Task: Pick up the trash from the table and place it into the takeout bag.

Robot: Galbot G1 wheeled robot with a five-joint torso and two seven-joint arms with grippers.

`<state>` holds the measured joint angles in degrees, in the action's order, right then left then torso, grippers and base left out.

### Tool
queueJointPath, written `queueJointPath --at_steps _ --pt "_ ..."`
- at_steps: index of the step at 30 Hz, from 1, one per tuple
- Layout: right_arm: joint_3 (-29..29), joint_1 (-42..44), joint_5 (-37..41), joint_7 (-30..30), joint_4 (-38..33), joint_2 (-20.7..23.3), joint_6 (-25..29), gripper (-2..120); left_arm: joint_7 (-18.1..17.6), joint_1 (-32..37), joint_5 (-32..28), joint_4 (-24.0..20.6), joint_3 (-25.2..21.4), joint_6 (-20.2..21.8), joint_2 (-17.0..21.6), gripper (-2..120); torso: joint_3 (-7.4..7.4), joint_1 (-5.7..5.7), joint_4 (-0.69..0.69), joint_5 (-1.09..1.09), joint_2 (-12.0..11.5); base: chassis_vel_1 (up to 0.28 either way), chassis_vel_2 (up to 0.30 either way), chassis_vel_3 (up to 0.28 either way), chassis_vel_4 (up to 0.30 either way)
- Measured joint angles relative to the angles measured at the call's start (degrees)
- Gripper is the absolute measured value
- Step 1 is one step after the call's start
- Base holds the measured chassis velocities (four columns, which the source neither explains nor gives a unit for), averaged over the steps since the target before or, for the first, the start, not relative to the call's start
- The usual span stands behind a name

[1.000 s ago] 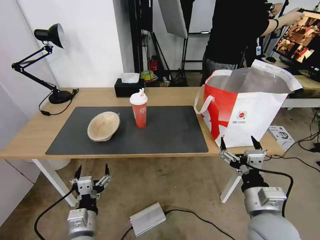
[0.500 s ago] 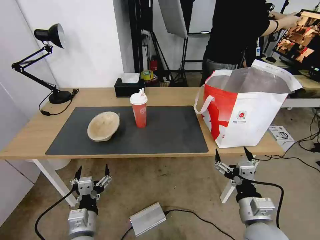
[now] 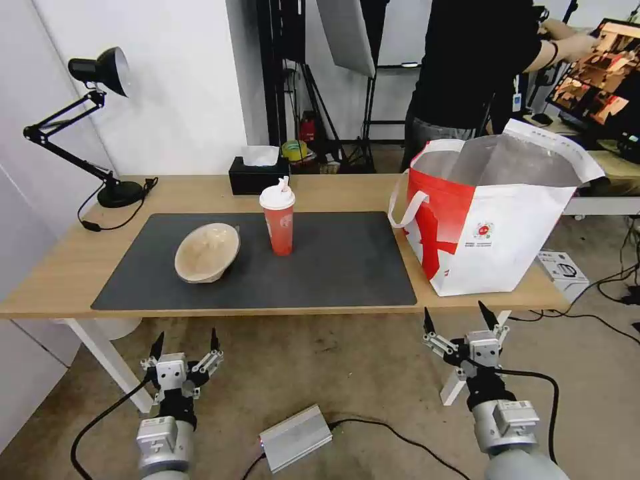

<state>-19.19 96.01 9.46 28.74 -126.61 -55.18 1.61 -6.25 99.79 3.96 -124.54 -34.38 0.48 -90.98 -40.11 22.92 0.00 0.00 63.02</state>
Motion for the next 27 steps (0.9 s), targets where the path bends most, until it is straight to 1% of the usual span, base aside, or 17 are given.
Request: queueJointPath --at_steps 27 --pt "0.8 0.5 -0.5 1.0 2.8 -3.5 1.8 99 0.0 0.1 0.1 0.1 0.0 0.0 0.0 100 0.00 0.00 0.00 0.00 0.0 0.000 0.000 0.000 0.000"
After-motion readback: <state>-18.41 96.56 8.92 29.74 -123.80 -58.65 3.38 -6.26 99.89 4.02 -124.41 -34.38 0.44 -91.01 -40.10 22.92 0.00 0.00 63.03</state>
